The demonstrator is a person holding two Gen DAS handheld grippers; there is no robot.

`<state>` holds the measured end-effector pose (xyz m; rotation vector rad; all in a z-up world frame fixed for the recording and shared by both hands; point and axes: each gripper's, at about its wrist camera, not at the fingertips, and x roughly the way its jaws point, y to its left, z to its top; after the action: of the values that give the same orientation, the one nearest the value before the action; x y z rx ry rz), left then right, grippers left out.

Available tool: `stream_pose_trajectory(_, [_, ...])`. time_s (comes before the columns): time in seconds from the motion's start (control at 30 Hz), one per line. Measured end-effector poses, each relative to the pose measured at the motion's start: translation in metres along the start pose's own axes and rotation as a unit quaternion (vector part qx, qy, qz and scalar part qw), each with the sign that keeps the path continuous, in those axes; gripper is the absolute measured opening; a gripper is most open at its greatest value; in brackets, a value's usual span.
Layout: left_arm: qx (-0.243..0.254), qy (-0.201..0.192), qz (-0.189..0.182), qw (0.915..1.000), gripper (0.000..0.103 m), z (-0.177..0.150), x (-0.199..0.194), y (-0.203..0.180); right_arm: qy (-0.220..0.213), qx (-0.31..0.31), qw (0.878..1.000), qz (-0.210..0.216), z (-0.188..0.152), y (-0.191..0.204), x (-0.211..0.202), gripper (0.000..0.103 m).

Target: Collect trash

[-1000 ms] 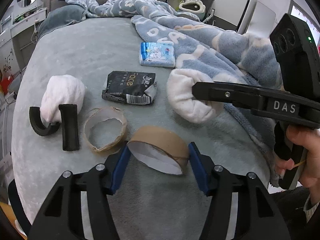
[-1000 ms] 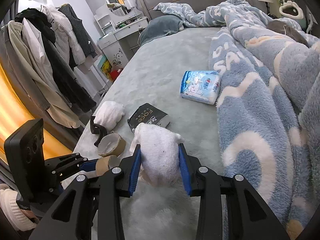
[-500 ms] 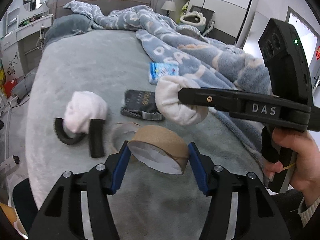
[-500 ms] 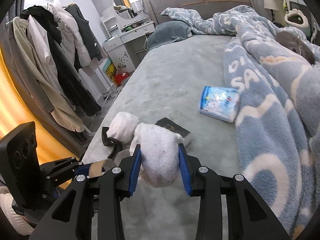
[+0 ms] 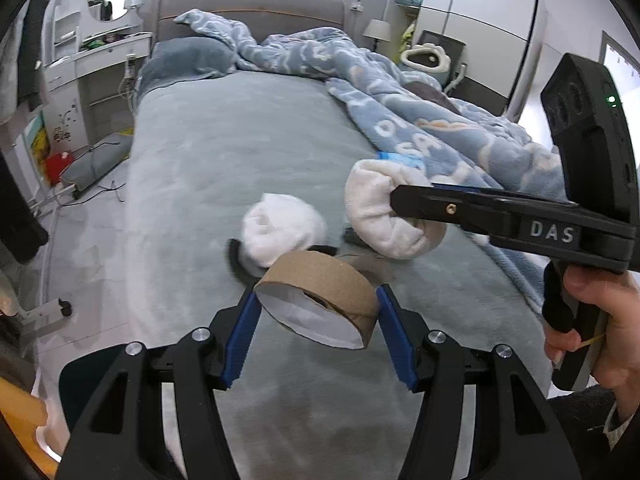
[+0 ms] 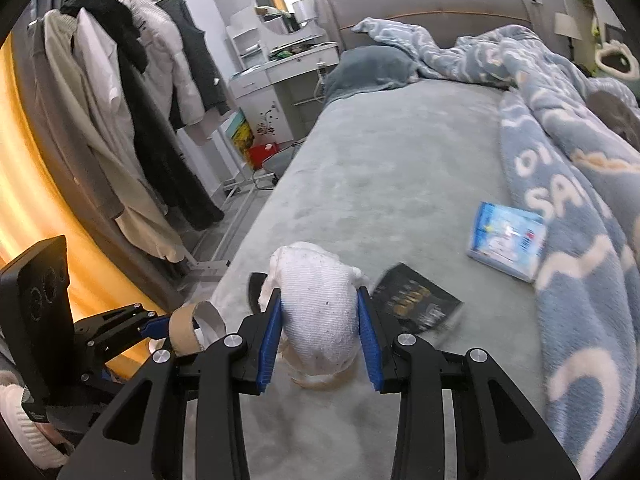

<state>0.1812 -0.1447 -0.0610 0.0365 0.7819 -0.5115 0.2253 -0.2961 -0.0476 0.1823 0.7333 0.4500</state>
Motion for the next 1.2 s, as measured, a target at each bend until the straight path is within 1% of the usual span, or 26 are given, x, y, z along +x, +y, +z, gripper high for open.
stream_pose_trajectory(0.17, [-0.012, 0.001, 0.019, 0.9998, 0.062, -0.001, -0.006, 0.020, -0.001, -0.014, 1.000, 0.009, 0.006, 0.020, 0.010, 0.037])
stream_pose_trajectory(0.27, [-0.017, 0.002, 0.028, 0.9995, 0.062, -0.003, -0.011, 0.031, 0.003, -0.015, 1.000, 0.026, 0.009, 0.029, 0.019, 0.037])
stream_pose_trajectory(0.4, [-0.028, 0.007, 0.037, 0.9989, 0.062, -0.006, -0.015, 0.047, 0.007, -0.030, 0.999, 0.029, 0.013, 0.044, 0.026, 0.037])
stream_pose_trajectory(0.73, [-0.059, 0.036, 0.065, 0.9955, 0.062, -0.020, -0.020, 0.090, 0.014, -0.044, 0.998, 0.050, 0.023, 0.079, 0.051, 0.037])
stream_pose_trajectory(0.93, [-0.094, 0.058, 0.078, 0.9908, 0.062, -0.030, -0.021, 0.122, 0.026, -0.059, 0.996, 0.063, 0.026, 0.102, 0.069, 0.037])
stream_pose_trajectory(1.2, [-0.110, 0.085, 0.091, 0.9860, 0.062, -0.044, -0.023, 0.147, 0.040, -0.071, 0.994, 0.079, 0.027, 0.129, 0.092, 0.037])
